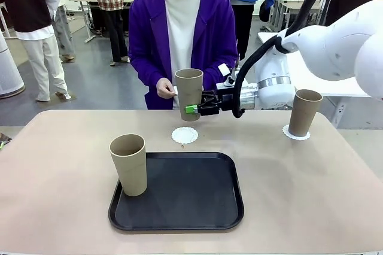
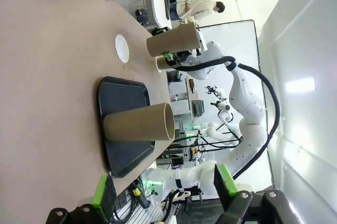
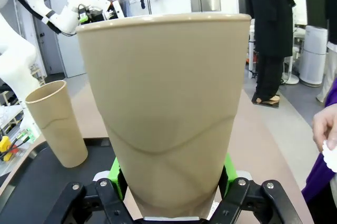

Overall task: Place coasters on the table and set cups on them.
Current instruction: Take one Reusable plastic cup from the Flat Tray and place it on a coaster set by the human.

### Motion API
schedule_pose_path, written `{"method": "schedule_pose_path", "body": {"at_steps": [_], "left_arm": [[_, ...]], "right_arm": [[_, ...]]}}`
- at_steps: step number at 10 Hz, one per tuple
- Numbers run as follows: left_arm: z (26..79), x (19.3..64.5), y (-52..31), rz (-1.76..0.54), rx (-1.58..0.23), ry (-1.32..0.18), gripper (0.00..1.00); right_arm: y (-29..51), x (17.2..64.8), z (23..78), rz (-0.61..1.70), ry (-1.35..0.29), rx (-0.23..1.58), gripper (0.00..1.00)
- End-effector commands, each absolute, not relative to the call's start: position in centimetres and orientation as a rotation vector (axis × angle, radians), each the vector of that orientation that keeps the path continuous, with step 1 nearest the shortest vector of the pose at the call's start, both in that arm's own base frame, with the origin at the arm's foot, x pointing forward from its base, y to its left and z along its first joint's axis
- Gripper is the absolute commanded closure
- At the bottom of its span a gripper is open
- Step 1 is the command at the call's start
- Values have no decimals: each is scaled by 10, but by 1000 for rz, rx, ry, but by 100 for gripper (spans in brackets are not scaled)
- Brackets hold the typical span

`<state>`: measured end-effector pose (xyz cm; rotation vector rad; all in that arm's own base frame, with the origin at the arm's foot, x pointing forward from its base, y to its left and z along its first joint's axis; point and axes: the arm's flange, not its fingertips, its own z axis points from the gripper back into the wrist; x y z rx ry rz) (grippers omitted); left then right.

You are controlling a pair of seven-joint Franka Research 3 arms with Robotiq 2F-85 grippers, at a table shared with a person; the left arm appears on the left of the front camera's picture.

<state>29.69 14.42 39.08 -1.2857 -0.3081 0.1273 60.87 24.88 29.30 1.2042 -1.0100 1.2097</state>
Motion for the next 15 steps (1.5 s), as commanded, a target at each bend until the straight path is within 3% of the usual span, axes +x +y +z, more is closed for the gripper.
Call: {"method": "schedule_pose_path", "body": {"at_steps": [1, 6, 15], "left_arm": [[391, 296, 144, 117, -1297, -323, 0], [391, 296, 144, 117, -1297, -323, 0], [391, 296, 144, 117, -1297, -323, 0]], "right_arm": [[254, 614, 292, 1189, -1056, 1248, 19], [249, 610, 291, 1201, -1012, 1213, 19], [273, 623, 239, 1270, -1113, 1209, 19]]}}
